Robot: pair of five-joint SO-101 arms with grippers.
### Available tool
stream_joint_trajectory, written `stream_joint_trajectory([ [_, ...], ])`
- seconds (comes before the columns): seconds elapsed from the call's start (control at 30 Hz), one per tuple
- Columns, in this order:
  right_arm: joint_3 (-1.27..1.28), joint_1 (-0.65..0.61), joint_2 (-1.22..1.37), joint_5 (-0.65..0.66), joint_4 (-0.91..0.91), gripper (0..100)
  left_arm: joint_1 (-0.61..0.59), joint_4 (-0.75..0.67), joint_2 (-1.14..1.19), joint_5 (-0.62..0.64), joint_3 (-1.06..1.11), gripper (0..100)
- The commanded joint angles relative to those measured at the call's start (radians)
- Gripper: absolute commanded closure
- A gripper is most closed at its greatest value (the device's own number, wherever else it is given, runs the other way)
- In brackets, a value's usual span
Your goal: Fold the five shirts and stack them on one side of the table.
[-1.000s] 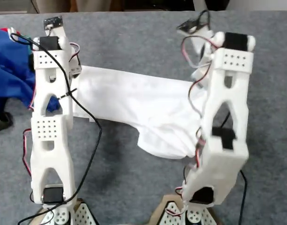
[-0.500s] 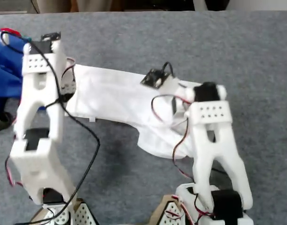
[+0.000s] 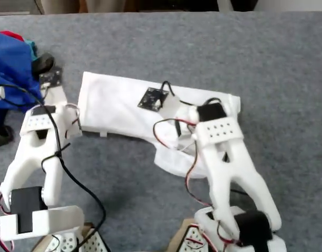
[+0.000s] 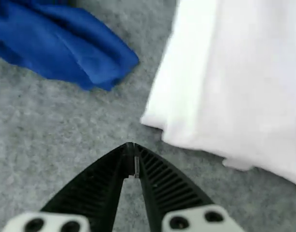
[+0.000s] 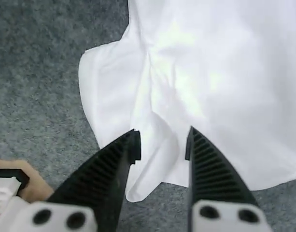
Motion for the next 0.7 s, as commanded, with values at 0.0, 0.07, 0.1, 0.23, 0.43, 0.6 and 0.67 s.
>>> stream_joint_trajectory([
  [0.0, -0.005, -0.007, 0.056, 0.008, -0.043, 90.1, -0.021, -0.038, -0.047, 0.021, 0.005, 98],
  [0.07, -0.010, -0.007, 0.081, 0.005, -0.048, 93.6, -0.017, -0.040, -0.045, 0.018, 0.005, 98],
  [0.1, -0.018, -0.007, 0.085, 0.003, -0.048, 95.7, -0.017, -0.048, -0.042, 0.017, 0.006, 98],
  [0.23, -0.059, -0.007, 0.084, -0.020, -0.025, 98.9, -0.020, -0.075, -0.007, 0.017, 0.002, 98],
  [0.43, -0.085, -0.010, 0.087, -0.025, -0.011, 99.1, -0.018, -0.080, 0.008, 0.017, -0.003, 98],
  [0.6, -0.105, -0.012, 0.087, -0.023, 0.041, 99.2, -0.020, -0.080, 0.008, 0.015, -0.003, 98],
  [0.67, -0.108, -0.007, 0.093, -0.018, 0.046, 94.9, -0.020, -0.080, 0.008, 0.015, -0.003, 98],
])
